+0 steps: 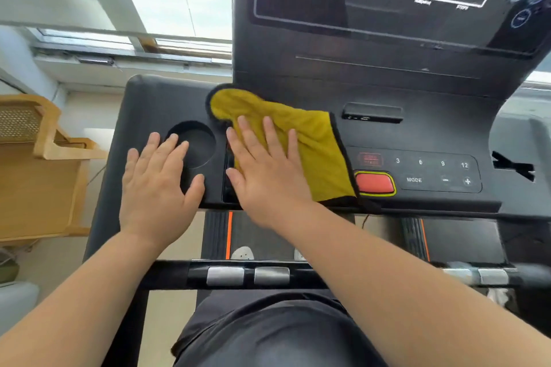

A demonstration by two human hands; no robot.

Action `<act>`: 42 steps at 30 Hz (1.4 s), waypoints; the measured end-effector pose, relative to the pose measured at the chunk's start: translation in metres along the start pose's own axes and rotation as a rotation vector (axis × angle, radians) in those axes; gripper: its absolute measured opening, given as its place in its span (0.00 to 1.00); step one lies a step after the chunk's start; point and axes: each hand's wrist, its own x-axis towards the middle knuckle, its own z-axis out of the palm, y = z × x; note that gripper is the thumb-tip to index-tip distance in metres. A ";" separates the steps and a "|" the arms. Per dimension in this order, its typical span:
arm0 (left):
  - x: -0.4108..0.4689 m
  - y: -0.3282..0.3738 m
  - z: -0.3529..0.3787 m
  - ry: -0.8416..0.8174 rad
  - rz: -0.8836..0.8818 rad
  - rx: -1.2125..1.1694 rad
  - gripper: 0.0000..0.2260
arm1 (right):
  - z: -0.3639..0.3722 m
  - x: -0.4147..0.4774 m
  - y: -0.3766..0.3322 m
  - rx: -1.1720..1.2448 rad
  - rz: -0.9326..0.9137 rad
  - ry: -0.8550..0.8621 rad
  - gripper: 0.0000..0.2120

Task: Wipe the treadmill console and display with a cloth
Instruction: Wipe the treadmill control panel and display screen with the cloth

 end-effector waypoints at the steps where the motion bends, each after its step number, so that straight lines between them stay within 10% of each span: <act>1: 0.002 0.003 -0.001 0.013 -0.022 -0.031 0.30 | 0.001 -0.001 0.004 -0.005 -0.023 -0.005 0.30; 21: 0.013 0.143 0.040 0.174 0.243 0.081 0.29 | -0.011 -0.110 0.253 0.094 0.610 0.131 0.35; 30: 0.013 0.150 0.042 0.244 0.222 0.096 0.28 | -0.006 -0.106 0.229 0.134 0.082 0.084 0.30; 36: 0.015 0.178 0.046 0.242 0.246 0.083 0.28 | -0.022 -0.122 0.313 -0.015 0.574 0.028 0.37; 42: 0.018 0.193 0.050 0.215 0.240 0.108 0.28 | -0.030 -0.067 0.278 0.009 0.621 0.110 0.41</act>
